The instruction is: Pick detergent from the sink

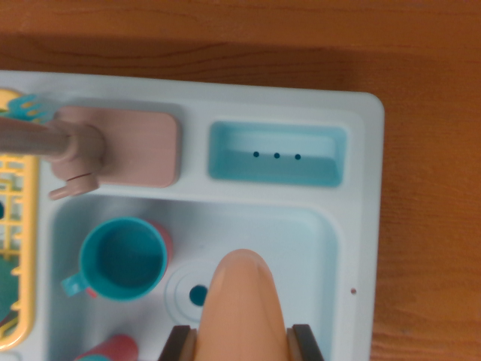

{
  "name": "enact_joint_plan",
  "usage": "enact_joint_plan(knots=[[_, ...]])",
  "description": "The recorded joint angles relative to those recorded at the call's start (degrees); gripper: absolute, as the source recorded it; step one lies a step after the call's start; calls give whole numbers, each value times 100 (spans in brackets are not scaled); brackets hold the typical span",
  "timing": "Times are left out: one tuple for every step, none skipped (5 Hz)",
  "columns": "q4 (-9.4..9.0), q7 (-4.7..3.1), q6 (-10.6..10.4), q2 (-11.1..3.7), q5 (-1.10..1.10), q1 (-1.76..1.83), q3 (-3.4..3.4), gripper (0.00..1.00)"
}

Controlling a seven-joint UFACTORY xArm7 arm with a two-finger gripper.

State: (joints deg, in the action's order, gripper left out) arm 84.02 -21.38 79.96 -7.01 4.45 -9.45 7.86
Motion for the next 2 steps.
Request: enact_joint_plan(knots=[[174,19,223,50,-15,1,4,100],[174,19,223,50,-15,1,4,100]])
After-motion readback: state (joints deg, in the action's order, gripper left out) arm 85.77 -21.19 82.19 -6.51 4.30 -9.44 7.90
